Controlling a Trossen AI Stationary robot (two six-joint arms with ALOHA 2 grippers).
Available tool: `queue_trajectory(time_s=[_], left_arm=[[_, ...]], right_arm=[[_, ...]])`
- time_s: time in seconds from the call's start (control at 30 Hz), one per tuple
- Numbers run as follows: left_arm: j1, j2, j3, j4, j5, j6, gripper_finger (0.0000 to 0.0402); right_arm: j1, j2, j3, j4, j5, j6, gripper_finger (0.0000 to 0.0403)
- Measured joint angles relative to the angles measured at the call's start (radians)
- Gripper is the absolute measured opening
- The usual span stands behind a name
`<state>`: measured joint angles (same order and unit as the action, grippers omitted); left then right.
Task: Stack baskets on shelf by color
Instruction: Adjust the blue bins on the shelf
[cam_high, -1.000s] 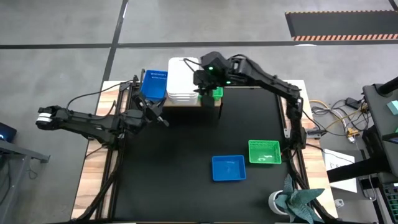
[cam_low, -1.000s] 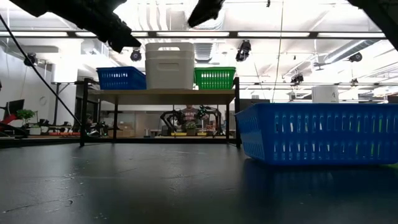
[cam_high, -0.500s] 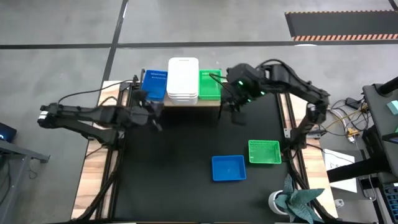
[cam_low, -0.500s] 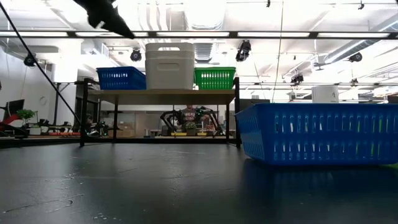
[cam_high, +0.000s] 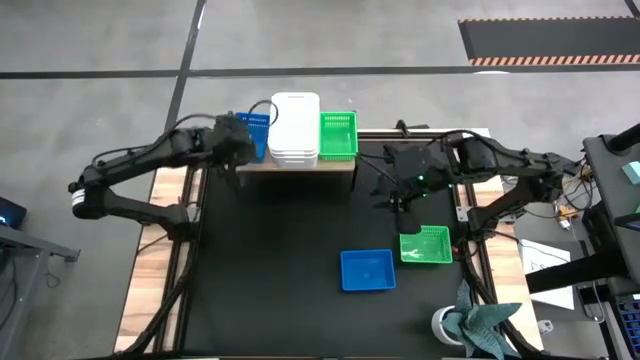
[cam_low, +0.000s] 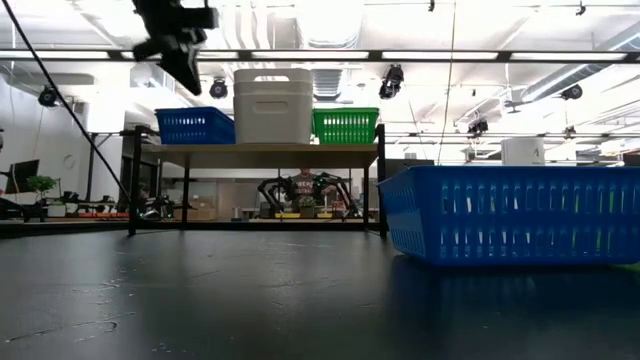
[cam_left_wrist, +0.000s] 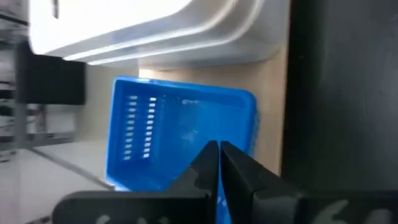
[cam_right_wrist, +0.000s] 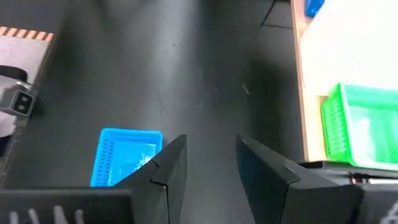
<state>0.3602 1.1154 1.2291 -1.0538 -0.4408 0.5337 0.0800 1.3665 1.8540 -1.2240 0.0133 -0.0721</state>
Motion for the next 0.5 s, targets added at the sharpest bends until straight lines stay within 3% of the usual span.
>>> queue_trajectory(time_s=[0.2,0.5], left_arm=[[0.099,0.091,0.042,0.025,0.128,0.052,0.0000],[0.099,0.179,0.041,0.022,0.134,0.048,0.0000]], right_arm=[[0.019,-0.061,-0.123,0.048,0.016,0.056,0.0128],[0.019,-0.106,-0.203,0.064,0.016,0.100,0.0128]])
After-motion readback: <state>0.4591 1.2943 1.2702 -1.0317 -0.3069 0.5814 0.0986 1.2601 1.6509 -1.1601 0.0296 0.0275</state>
